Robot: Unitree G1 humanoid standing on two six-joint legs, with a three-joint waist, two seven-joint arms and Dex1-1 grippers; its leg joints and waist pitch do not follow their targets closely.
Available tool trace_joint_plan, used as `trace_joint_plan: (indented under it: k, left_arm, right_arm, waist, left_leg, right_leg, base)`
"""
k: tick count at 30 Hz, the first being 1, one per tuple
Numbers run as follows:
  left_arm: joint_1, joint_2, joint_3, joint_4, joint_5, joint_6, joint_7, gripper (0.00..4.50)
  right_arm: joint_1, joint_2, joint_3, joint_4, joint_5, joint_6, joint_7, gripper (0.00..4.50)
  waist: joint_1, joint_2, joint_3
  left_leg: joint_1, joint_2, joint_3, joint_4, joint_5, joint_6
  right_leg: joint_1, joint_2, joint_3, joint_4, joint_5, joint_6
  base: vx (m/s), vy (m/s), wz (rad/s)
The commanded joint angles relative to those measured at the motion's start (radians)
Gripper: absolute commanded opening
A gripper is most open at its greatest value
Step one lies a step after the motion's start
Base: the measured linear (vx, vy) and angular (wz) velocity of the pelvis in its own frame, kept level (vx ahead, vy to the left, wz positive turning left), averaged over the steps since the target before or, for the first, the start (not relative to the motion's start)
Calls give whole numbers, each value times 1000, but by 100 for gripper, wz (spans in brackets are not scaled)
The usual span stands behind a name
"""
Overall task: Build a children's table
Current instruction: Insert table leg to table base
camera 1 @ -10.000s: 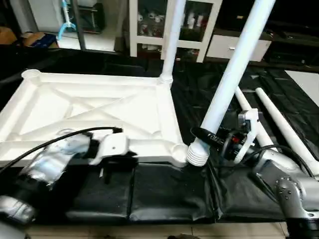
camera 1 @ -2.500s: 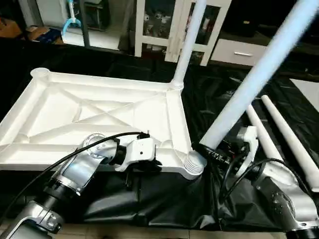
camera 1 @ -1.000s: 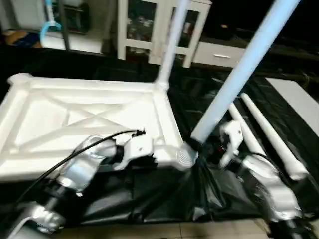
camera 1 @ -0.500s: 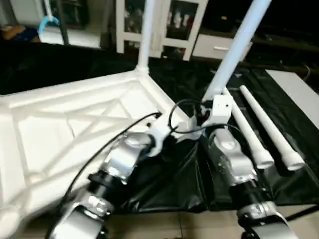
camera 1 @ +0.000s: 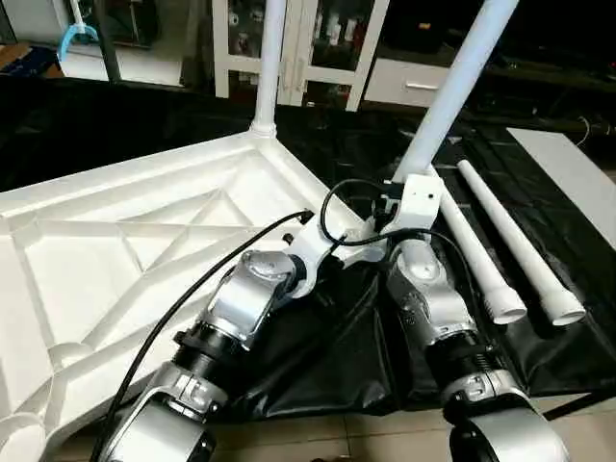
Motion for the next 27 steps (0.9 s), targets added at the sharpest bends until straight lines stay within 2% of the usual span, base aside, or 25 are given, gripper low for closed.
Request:
trace_joint_plan:
  k: [1, 2, 4, 5, 7, 9, 12, 15, 16, 21, 22, 24, 27]
  left_arm:
    - [-17, 47, 64, -45, 12, 24, 49, 0]
    - [-17, 49, 63, -47, 11, 25, 48, 0]
    - [-16, 50, 63, -47, 8, 26, 49, 0]
    - [-17, 53, 62, -45, 9, 24, 51, 0]
    - [-18, 55, 66, -43, 4, 23, 50, 0]
    - [-18, 56, 67, -43, 3, 22, 50, 0]
    - [-22, 64, 66, -35, 5, 17, 47, 0]
    - [-22, 69, 64, -38, -2, 20, 47, 0]
    - [-22, 72, 63, -40, -5, 21, 47, 0]
    - [-21, 79, 59, -44, -12, 23, 45, 0]
    - [-20, 80, 58, -47, -13, 24, 45, 0]
    - [-18, 82, 58, -50, -16, 26, 44, 0]
    - [-18, 85, 57, -50, -19, 25, 43, 0]
  right_arm:
    - [76, -55, -76, 150, -24, 54, -46, 239]
    - [75, -53, -73, 141, -22, 48, -33, 256]
    - [73, -54, -66, 137, -27, 39, -23, 263]
    - [72, -53, -64, 133, -26, 37, -15, 272]
    - [71, -52, -55, 120, -30, 26, 6, 285]
    - [72, -51, -48, 109, -30, 20, 25, 309]
    - [88, -55, -22, 49, -35, 28, 70, 335]
    - [89, -57, -16, 48, -43, 23, 83, 358]
    - [90, -56, -13, 46, -44, 27, 91, 378]
    - [113, -61, 22, -2, -55, 57, 145, 392]
    - [124, -64, 28, -21, -58, 65, 158, 392]
    - [145, -70, 38, -56, -63, 73, 179, 392]
    - [171, -77, 39, -101, -66, 81, 197, 392]
  waist:
    - [-3, 27, -42]
    - [-3, 25, -45]
    - [0, 27, -49]
    - [4, 26, -52]
    - [2, 26, -53]
    - [1, 30, -52]
    - [3, 29, -48]
    - [-1, 28, -49]
    - [0, 30, -49]
    - [0, 29, -49]
    - [-1, 25, -50]
    - [1, 28, -48]
    - [1, 26, -50]
  left_leg:
    - [8, 52, -17, -80, -384, -27]
    - [7, 52, -15, -78, -362, -23]
    - [9, 53, -8, -73, -312, -14]
    - [9, 52, -1, -67, -244, 5]
    - [2, 52, 0, -67, -196, 18]
    - [5, 52, 4, -64, -174, 32]
    - [9, 54, 5, -66, -230, 27]
    - [5, 52, 3, -67, -260, 10]
    - [5, 52, 3, -66, -263, 8]
    - [3, 52, 3, -65, -250, 9]
    - [2, 52, 3, -64, -243, 12]
    - [5, 52, 6, -62, -239, 13]
    - [1, 53, 5, -62, -226, 16]
  right_leg:
    - [18, -65, 52, -79, -318, -104]
    - [20, -64, 53, -76, -292, -109]
    - [20, -61, 54, -69, -211, -133]
    - [24, -58, 54, -58, -109, -155]
    - [33, -58, 53, -48, -57, -166]
    - [33, -55, 52, -46, -14, -177]
    - [31, -55, 53, -55, -96, -170]
    - [30, -56, 54, -61, -172, -151]
    - [28, -56, 54, -62, -184, -148]
    - [29, -54, 55, -60, -170, -147]
    - [30, -53, 54, -59, -167, -149]
    - [27, -51, 56, -60, -163, -153]
    - [31, -51, 57, -57, -146, -152]
  base:
    - [0, 0, 0]
    - [0, 0, 0]
    - [0, 0, 0]
    - [0, 0, 0]
    - [0, 0, 0]
    - [0, 0, 0]
    - [0, 0, 0]
    - [0, 0, 0]
    - [0, 0, 0]
    - [0, 0, 0]
    - [0, 0, 0]
    - [0, 0, 0]
    - [0, 0, 0]
